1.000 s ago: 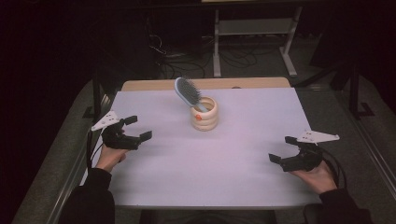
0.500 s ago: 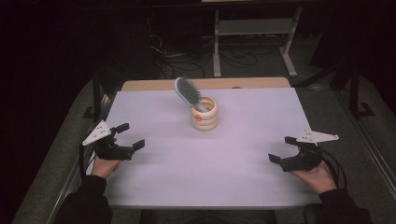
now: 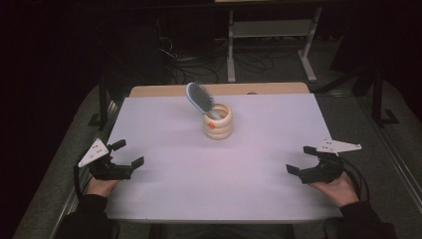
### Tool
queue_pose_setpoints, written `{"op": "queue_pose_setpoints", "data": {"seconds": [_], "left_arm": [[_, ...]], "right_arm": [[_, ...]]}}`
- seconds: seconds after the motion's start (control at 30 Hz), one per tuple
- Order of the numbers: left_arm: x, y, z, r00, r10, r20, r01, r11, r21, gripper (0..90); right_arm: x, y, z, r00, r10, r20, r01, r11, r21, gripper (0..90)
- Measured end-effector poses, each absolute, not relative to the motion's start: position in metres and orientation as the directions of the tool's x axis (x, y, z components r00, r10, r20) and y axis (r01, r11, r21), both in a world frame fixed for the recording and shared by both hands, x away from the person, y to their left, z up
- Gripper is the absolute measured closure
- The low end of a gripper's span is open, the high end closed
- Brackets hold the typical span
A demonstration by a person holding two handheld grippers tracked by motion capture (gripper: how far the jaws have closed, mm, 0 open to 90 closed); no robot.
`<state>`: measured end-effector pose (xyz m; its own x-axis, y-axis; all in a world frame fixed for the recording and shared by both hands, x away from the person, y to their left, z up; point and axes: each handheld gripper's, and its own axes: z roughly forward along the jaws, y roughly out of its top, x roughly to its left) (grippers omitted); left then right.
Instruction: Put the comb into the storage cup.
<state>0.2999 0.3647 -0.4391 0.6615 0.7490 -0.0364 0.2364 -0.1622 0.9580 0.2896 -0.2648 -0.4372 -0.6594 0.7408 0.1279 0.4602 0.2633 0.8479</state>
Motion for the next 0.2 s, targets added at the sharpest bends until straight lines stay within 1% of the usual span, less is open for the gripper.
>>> {"op": "queue_pose_setpoints", "data": {"seconds": [0.2], "left_arm": [[0.2991, 0.3710, -0.4405, 0.646, 0.761, -0.056, 0.244, -0.136, 0.960, 0.0]], "right_arm": [[0.2899, -0.2662, -0.4384, -0.656, 0.742, 0.139, 0.470, 0.256, 0.845, 0.0]]}}
